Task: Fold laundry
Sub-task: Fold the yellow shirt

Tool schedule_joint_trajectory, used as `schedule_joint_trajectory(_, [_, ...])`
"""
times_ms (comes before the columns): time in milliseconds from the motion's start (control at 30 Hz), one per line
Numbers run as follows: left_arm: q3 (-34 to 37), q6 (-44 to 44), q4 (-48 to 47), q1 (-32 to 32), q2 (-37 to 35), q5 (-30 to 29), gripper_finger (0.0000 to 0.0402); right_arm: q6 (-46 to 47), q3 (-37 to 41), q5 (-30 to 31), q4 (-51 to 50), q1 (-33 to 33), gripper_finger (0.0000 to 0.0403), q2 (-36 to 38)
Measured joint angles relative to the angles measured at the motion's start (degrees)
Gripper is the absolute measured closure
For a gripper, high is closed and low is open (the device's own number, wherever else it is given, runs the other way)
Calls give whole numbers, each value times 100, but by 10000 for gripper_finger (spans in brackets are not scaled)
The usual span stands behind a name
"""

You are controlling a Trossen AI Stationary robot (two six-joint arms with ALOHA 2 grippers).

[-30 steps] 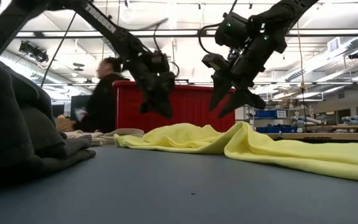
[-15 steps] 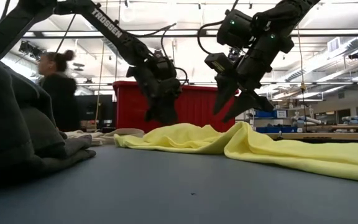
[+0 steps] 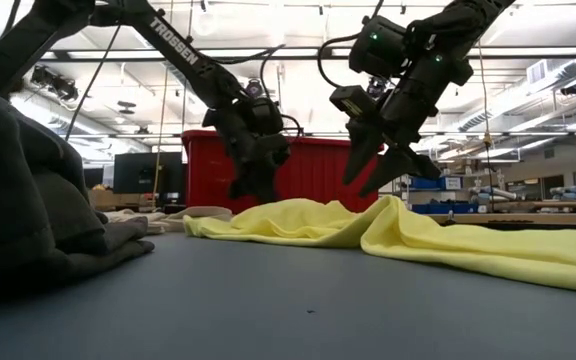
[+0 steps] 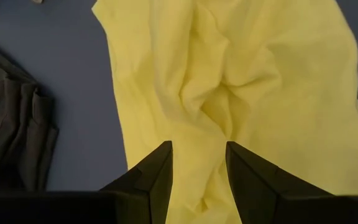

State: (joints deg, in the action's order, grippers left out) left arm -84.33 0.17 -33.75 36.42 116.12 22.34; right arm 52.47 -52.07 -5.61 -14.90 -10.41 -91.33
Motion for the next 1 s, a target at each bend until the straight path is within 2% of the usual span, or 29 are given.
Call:
schedule_joint_trajectory(133, [2,324,-281,-21,-235,47,398,-4,0,152,-5,0,248,0])
schedule_joint_trajectory(333, [-1,1116,-1213,-185,-1089,173,400,-76,2,432,297,-174,248,-4])
schedule_joint_trajectory(433, [12,1202,-1371,-370,-1334,427,400,-169,2,380,671,-348,248,-7])
schedule_joint_trajectory(633, [556,1066,-1345,-886,-1399,443,401,-439,94,446,1061,-505,257,-39])
schedule_joint_trajectory(867, [1246,499,-1206,-1230,-1397,-254,401,-754,556,108,1853,-505,263,-46])
schedule_joint_trajectory(1000, [1272,403,-1545,-1221,-1406,-535,401,-1623,610,-48,2032,-488,263,-94])
